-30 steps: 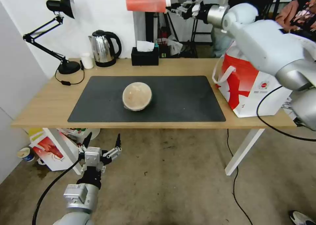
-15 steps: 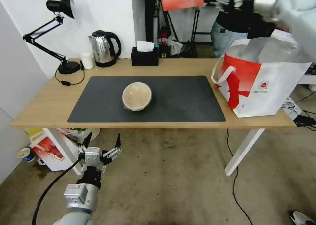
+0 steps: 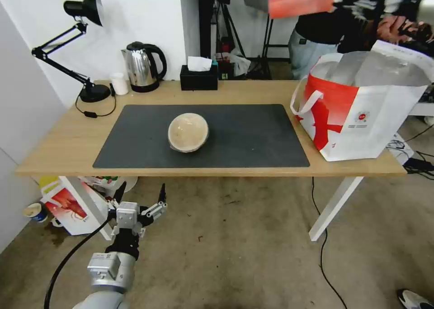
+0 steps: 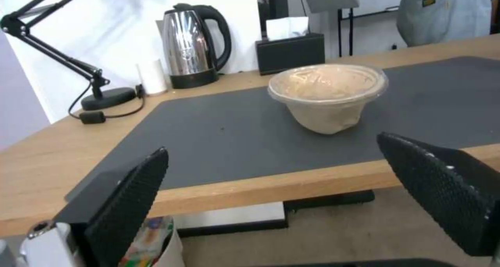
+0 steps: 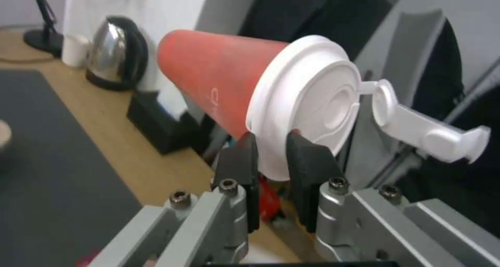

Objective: Pick up the trash from the table and place it into the takeout bag.

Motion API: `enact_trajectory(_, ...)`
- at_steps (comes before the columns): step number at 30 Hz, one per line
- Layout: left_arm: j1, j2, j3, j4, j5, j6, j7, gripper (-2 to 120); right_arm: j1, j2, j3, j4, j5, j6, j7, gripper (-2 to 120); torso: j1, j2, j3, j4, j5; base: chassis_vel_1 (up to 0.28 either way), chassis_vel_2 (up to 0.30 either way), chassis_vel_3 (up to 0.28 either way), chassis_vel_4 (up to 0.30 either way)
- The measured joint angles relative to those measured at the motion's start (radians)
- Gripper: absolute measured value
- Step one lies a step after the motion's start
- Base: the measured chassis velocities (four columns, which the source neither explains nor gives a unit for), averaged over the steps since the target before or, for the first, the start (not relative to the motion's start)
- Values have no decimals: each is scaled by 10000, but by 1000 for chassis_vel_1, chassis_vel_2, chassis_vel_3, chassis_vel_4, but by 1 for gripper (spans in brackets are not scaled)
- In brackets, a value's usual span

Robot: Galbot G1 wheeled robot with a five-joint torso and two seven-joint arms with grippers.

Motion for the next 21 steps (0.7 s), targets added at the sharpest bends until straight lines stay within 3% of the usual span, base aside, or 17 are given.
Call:
enact_trajectory(2, 0, 0, 0, 0, 0, 0, 0, 100, -42, -81, 3, 28, -3, 2, -2, 12, 0, 0, 1, 0, 0, 0, 0, 0, 0)
enact_trajectory(10, 0, 0, 0, 0, 0, 0, 0, 100, -1173, -1627, 811, 665, -73, 64, -189, 11, 1, 0, 0, -2, -1, 0, 0, 0, 0)
enact_trajectory(14, 0, 0, 0, 0, 0, 0, 0, 100, -1539, -1950, 1144, 891, -95, 74, -202, 11, 0, 0, 0, 0, -1, 0, 0, 0, 0)
enact_trajectory(21, 0, -1, 0, 0, 0, 0, 0, 100, -3382, -3126, 2927, 1490, -208, 89, -246, 11, 0, 0, 0, -5, -1, 0, 0, 0, 0)
